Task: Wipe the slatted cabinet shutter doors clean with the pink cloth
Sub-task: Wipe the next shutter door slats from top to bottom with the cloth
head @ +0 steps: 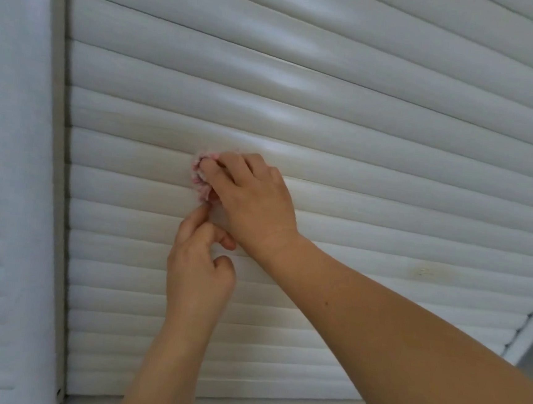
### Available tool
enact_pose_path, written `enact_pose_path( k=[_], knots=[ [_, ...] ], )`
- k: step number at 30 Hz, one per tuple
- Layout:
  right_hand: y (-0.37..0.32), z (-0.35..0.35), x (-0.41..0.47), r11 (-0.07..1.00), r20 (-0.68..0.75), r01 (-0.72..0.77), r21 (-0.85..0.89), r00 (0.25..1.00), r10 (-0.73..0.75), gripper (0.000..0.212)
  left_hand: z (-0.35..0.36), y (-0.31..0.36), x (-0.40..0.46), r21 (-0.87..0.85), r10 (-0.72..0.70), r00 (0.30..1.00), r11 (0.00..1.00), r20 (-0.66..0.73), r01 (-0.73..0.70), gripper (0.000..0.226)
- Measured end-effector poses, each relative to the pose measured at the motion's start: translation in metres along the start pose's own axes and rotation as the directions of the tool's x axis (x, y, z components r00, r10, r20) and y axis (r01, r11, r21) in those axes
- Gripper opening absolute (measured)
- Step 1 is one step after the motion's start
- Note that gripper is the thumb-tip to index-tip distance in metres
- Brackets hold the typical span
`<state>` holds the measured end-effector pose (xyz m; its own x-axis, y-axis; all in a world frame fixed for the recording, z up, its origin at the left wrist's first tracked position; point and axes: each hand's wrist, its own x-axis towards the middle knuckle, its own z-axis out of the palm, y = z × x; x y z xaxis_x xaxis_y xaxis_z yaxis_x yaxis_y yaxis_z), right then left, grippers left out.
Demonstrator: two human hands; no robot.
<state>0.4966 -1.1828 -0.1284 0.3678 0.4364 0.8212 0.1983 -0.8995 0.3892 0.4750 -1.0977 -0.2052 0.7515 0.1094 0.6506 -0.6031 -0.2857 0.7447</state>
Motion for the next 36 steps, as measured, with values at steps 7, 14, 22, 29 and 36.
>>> enact_pose_path(
  k=[7,14,22,29,36],
  knots=[
    [0.085,-0.027,-0.079,0.964,0.050,-0.256,-0.072,0.964,0.260,0.042,0.010,0.005,-0.007,0.005,-0.029,0.999,1.000,0.020,0.029,0.039],
    [0.103,-0.031,-0.128,0.742,-0.107,-0.670,0.013,0.737,0.667,0.031,0.002,0.000,-0.009,0.067,-0.028,0.993,0.998,0.113,0.020,0.033],
    [0.005,0.007,-0.080,0.960,0.025,-0.262,-0.094,0.964,0.266,0.047,0.001,-0.004,-0.007,0.040,-0.016,0.992,0.999,0.125,0.011,0.036],
    [0.061,-0.020,-0.110,0.947,0.081,-0.263,-0.186,0.956,0.281,0.044,0.001,-0.010,-0.007,0.010,0.014,0.994,1.000,0.111,-0.015,0.040],
    [0.044,-0.014,-0.105,0.876,0.021,-0.479,-0.062,0.877,0.481,0.049,-0.001,-0.014,-0.005,-0.045,0.017,0.992,0.999,0.123,-0.012,0.037]
  ],
)
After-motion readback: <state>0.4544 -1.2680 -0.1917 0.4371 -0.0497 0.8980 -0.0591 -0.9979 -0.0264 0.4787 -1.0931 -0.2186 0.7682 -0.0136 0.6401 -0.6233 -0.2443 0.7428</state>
